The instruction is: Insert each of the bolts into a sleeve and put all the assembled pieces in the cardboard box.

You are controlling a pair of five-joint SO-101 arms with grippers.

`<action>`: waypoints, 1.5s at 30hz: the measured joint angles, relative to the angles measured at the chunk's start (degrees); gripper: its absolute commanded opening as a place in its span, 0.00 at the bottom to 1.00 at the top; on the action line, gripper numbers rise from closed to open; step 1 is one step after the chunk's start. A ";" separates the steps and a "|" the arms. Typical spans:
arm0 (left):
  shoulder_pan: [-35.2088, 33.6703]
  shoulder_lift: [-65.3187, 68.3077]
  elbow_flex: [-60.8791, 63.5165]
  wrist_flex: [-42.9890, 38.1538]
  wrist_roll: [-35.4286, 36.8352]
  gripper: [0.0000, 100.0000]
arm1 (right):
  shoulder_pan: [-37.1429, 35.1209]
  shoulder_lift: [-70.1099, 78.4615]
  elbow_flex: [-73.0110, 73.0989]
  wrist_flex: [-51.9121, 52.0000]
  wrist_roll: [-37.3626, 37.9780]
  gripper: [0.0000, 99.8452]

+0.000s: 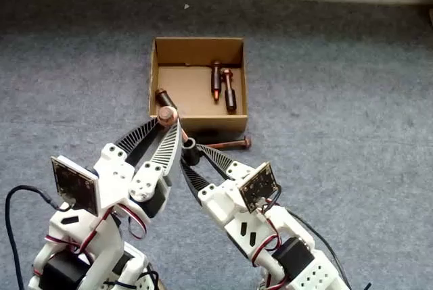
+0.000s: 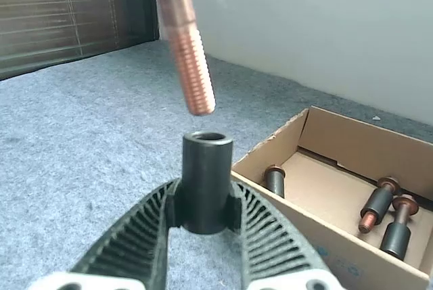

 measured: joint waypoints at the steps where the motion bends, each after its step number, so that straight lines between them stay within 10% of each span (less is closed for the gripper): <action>1: 0.53 0.00 0.00 0.00 0.00 0.01 | 0.00 0.00 0.00 0.00 0.00 0.00; 36: 1.23 0.35 8.26 3.16 -3.69 0.18 | 0.00 -0.35 0.00 0.00 0.09 0.00; 45: -10.29 0.09 5.71 6.24 -4.13 0.18 | -0.18 -0.35 0.00 0.00 0.18 0.00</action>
